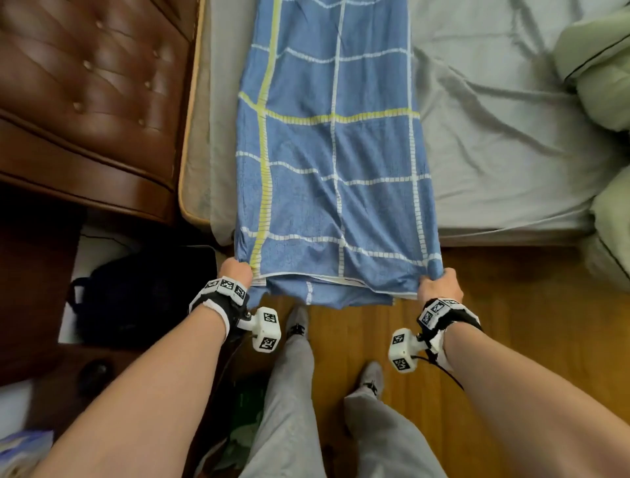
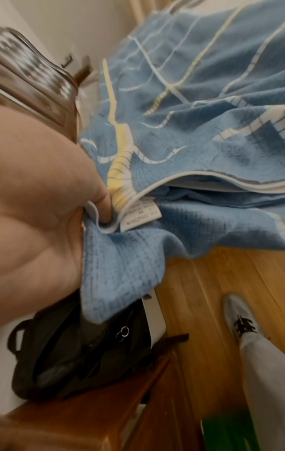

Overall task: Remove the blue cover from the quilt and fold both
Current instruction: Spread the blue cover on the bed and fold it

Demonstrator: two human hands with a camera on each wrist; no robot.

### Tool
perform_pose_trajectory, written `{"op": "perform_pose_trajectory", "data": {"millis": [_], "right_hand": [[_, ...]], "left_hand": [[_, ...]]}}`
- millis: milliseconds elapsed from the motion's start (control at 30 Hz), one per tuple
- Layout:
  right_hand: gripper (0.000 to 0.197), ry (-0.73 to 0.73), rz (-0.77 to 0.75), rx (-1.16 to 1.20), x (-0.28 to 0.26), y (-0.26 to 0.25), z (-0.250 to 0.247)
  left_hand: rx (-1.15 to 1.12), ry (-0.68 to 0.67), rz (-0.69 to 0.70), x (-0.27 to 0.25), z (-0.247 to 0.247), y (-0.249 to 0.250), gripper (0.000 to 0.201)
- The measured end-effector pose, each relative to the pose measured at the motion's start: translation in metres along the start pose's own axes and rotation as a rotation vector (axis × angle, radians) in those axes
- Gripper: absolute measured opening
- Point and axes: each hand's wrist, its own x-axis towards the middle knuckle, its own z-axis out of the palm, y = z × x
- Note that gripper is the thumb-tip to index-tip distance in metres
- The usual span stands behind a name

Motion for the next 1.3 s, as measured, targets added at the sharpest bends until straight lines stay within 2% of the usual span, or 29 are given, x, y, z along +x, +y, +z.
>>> {"op": "perform_pose_trajectory", "data": {"millis": [33,100,200,300,433,567,667,733,800,867,933,967,1033,1067,1133,1200,1267,1300], "right_hand": [[0.024,0.009,0.011,0.002,-0.004,0.005,-0.016],[0.028,0.001,0.032,-0.007,-0.017,0.019,-0.055],[0.036,-0.034,0.041,-0.036,-0.035,0.039,-0.118],[0.042,-0.054,-0.014,-0.147,-0.057,0.047,-0.177],[0.042,-0.076,-0.080,-0.111,-0.090,0.041,-0.234],[0.041,-0.043,-0.107,-0.080,-0.096,0.021,-0.255],[0.021,-0.068,-0.195,-0.144,-0.100,-0.001,-0.266],[0.028,-0.067,-0.225,-0.151,-0.086,-0.016,-0.269],[0.038,-0.065,-0.226,-0.211,-0.073,-0.036,-0.270],[0.038,-0.053,-0.249,-0.313,-0.065,-0.063,-0.271],[0.040,-0.011,-0.296,-0.436,-0.061,-0.094,-0.270],[0.042,0.018,-0.333,-0.440,-0.054,-0.111,-0.267],[0.041,0.024,-0.306,-0.376,-0.032,-0.148,-0.257],[0.039,0.006,-0.252,-0.283,-0.017,-0.162,-0.250],[0.045,-0.013,-0.172,0.143,0.016,-0.181,-0.233],[0.046,0.036,-0.074,0.536,0.042,-0.206,-0.215],[0.042,0.036,-0.026,0.745,0.056,-0.238,-0.202],[0.051,0.015,-0.062,0.815,0.061,-0.257,-0.196]], "left_hand": [[0.066,-0.020,0.004,-0.020,-0.005,0.005,0.036],[0.273,-0.036,0.090,-0.072,-0.016,0.016,0.038],[0.457,-0.066,0.223,-0.135,-0.023,0.022,0.037],[0.418,0.019,0.233,-0.187,-0.035,0.025,0.037],[0.314,0.100,0.239,-0.233,-0.062,0.044,0.038],[0.290,0.078,0.366,-0.250,-0.077,0.066,0.037],[0.253,0.073,0.334,-0.241,-0.078,0.083,0.037],[0.229,0.064,0.304,-0.226,-0.083,0.097,0.040],[0.335,0.044,0.276,-0.211,-0.090,0.114,0.040],[0.386,0.012,0.304,-0.190,-0.097,0.132,0.038],[0.284,-0.010,0.290,-0.168,-0.106,0.153,0.036],[0.185,-0.016,0.269,-0.158,-0.111,0.165,0.036],[-0.022,-0.022,0.195,-0.122,-0.123,0.189,0.037],[-0.103,-0.050,0.156,-0.103,-0.128,0.201,0.037],[-0.327,-0.106,0.162,-0.078,-0.132,0.219,0.034],[-0.668,-0.212,0.083,-0.053,-0.136,0.241,0.018],[-1.015,-0.268,-0.014,-0.033,-0.141,0.265,0.015],[-1.124,-0.269,-0.016,-0.023,-0.144,0.278,0.011]]}}
